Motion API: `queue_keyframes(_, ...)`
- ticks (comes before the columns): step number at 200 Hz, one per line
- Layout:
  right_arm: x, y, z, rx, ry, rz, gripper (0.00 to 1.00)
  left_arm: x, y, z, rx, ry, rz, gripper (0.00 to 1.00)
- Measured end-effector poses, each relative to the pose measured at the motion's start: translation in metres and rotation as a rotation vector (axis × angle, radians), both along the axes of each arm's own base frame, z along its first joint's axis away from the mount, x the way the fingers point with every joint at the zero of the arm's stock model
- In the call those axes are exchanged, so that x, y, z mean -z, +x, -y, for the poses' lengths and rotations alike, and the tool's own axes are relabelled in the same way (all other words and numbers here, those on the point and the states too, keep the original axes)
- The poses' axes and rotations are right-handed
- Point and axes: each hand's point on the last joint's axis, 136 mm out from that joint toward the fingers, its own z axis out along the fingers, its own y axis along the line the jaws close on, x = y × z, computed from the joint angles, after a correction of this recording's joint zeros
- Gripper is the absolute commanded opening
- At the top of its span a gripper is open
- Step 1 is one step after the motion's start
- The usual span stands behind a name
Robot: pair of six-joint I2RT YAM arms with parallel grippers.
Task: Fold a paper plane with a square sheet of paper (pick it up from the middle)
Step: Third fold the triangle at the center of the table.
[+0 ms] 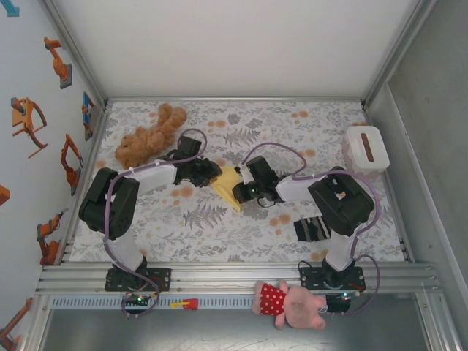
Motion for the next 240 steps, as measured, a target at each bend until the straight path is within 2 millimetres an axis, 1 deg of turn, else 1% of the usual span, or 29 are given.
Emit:
queue_keyframes(31,0.0,0.002,-0.001,0.004,0.001,-0.002,0.0,-0.004,-0.008,0.016,0.03,-0.021,0.019,0.19)
queue_keyframes(53,0.0,0.002,-0.001,0.007,0.003,-0.006,0.0,0.002,-0.02,0.022,0.049,-0.023,0.007,0.15)
queue_keyframes(69,0.0,0.002,-0.001,0.01,0.005,-0.01,0.0,0.011,-0.028,0.021,0.048,-0.016,-0.017,0.14)
queue_keyframes(90,0.0,0.002,-0.001,0.011,0.007,-0.013,0.0,0.018,-0.034,0.018,0.039,-0.011,-0.038,0.14)
queue_keyframes(127,0.0,0.003,-0.002,0.012,0.01,-0.017,0.0,0.015,-0.035,0.025,0.04,-0.03,-0.033,0.13)
queue_keyframes(156,0.0,0.003,-0.002,0.011,0.009,-0.019,0.0,0.017,-0.04,0.028,0.046,-0.032,-0.041,0.13)
queue_keyframes(193,0.001,0.005,-0.003,0.011,0.009,-0.019,0.0,0.023,-0.048,0.027,0.049,-0.02,-0.059,0.13)
queue_keyframes(240,0.001,0.005,-0.003,0.012,0.009,-0.019,0.0,0.026,-0.046,0.023,0.028,-0.004,-0.058,0.12)
